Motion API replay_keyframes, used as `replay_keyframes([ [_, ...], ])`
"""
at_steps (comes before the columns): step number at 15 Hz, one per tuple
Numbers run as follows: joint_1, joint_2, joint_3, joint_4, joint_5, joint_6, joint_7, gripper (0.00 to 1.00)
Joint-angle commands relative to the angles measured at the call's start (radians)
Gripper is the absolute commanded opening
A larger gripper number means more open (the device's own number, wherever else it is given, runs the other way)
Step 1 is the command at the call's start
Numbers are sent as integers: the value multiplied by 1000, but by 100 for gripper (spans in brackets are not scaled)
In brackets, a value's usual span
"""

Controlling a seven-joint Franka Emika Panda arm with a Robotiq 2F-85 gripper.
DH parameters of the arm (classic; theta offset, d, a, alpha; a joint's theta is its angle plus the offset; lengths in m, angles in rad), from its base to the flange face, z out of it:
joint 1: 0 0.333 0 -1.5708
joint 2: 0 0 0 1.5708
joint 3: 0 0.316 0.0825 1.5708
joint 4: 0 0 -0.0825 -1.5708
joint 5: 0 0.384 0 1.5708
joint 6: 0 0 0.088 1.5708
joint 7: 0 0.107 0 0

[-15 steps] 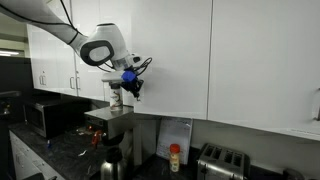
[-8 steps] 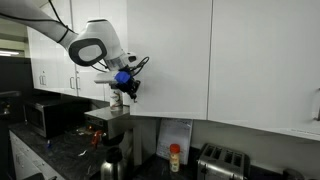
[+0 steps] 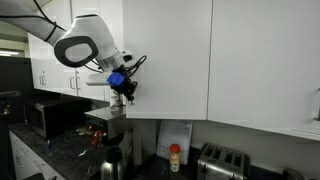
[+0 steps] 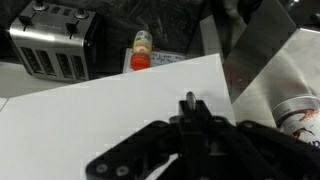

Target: Open the cupboard door, place the sugar in the cupboard, then close the cupboard door

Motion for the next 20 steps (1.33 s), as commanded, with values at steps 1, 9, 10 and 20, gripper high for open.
replay_keyframes([
  [1,-52,-64,-40,-38,-58,-1,-27,2],
  [9,-124,-143,-90,-68,-131,-41,-18,2],
  [10,-134,-151,-95,-70,-139,-48,-19,2],
  [20,-217,-189,-137,-71,-195,-91,-19,2],
])
